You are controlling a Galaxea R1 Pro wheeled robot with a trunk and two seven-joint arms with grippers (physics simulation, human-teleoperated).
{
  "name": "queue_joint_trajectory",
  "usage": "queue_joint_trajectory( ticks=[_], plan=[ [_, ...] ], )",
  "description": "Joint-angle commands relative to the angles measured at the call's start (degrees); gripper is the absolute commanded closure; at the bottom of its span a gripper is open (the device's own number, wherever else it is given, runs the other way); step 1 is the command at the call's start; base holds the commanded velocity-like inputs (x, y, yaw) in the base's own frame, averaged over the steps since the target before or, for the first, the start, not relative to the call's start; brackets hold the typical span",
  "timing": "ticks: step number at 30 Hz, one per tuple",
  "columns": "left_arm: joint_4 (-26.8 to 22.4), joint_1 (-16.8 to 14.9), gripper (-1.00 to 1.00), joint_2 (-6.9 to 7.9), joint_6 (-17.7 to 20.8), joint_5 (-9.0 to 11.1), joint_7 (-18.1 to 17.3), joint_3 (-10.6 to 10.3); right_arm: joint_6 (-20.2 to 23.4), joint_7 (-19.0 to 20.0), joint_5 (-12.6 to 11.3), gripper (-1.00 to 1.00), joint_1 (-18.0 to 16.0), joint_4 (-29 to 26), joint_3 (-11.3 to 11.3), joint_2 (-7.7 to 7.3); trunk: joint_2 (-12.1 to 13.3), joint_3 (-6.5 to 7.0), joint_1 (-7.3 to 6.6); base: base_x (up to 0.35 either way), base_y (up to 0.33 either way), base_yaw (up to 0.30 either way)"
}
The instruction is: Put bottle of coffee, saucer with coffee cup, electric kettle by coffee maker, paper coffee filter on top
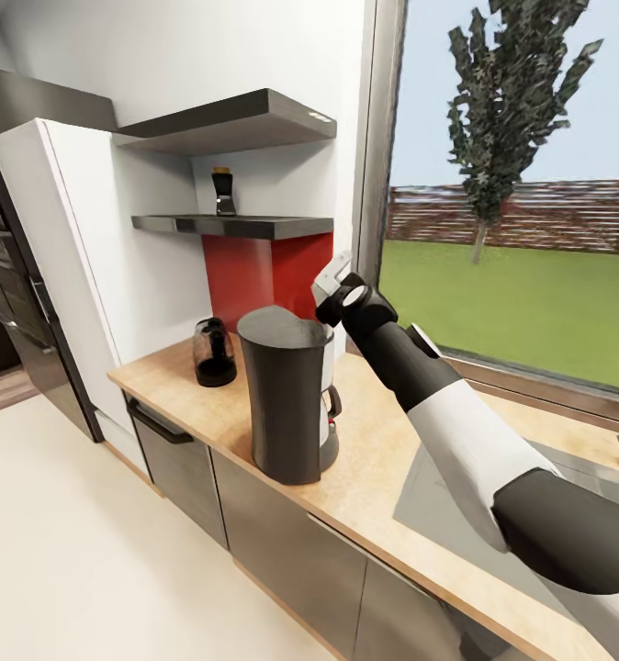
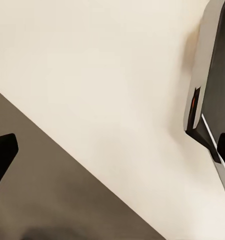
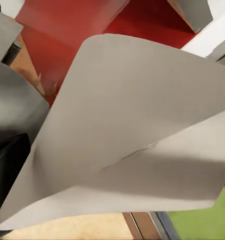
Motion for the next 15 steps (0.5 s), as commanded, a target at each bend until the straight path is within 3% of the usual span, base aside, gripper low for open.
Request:
queue_joint_trajectory(
  ticks=[1, 15],
  plan=[
    [-0.1, 0.0, -1.0, 0.01, -0.1, 0.2, 0.0, 0.1, 0.2, 0.4, 0.5, 1.0, -0.1, 0.2, 0.1, -0.02, -0.1, -0.12, 0.04, 0.0, 0.0, 0.0],
    [-0.1, 0.0, -1.0, 0.08, -0.1, 0.2, 0.0, 0.1, 0.2, 0.4, 0.5, 1.0, -0.1, 0.7, 0.1, -0.06, -0.1, -0.12, 0.04, 0.024, 0.0, 0.0]
  ],
)
